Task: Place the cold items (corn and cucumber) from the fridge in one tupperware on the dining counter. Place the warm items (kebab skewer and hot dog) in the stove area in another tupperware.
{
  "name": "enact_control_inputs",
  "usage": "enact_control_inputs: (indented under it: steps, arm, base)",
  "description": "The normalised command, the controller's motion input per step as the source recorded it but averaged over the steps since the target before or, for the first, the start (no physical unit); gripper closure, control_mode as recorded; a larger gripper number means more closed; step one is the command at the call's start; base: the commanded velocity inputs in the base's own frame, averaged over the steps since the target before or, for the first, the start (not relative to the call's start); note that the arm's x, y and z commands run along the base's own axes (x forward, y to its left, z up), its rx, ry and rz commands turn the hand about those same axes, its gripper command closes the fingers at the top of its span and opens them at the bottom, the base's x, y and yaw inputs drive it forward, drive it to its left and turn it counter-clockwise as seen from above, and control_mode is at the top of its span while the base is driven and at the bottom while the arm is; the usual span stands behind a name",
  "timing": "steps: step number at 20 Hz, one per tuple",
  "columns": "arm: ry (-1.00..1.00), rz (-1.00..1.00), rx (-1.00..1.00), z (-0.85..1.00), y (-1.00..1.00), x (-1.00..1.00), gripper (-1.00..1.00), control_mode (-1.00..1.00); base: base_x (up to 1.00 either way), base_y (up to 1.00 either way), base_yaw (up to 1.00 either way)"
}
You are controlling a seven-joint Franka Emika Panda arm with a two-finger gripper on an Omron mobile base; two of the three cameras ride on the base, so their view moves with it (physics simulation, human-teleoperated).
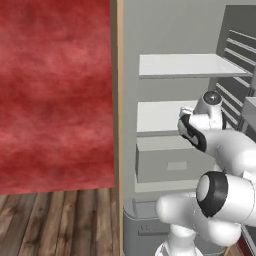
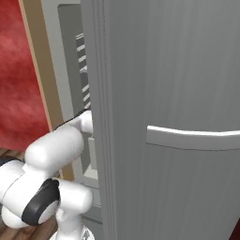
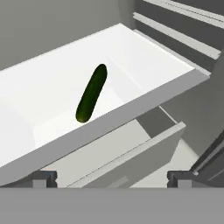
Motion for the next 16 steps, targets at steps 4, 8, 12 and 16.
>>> enact_control_inputs:
  steps: [4, 8, 12, 16]
  arm:
    - [0.01, 0.0, 0.0, -0.38, -0.1, 0.75, -1.0, -1.0]
    - [0.01, 0.0, 0.0, -0.33, -0.22, 0.72, -1.0, -1.0]
    - [0.03, 0.0, 0.0, -0.14, -0.24, 0.77, -1.0, -1.0]
    - [0.1, 0.0, 0.0, -0.17, -0.24, 0.72, -1.0, -1.0]
  base:
    - [0.0, 0.0, 0.0]
    - [0.0, 0.0, 0.0]
    - [0.0, 0.0, 0.0]
    - [0.0, 0.0, 0.0]
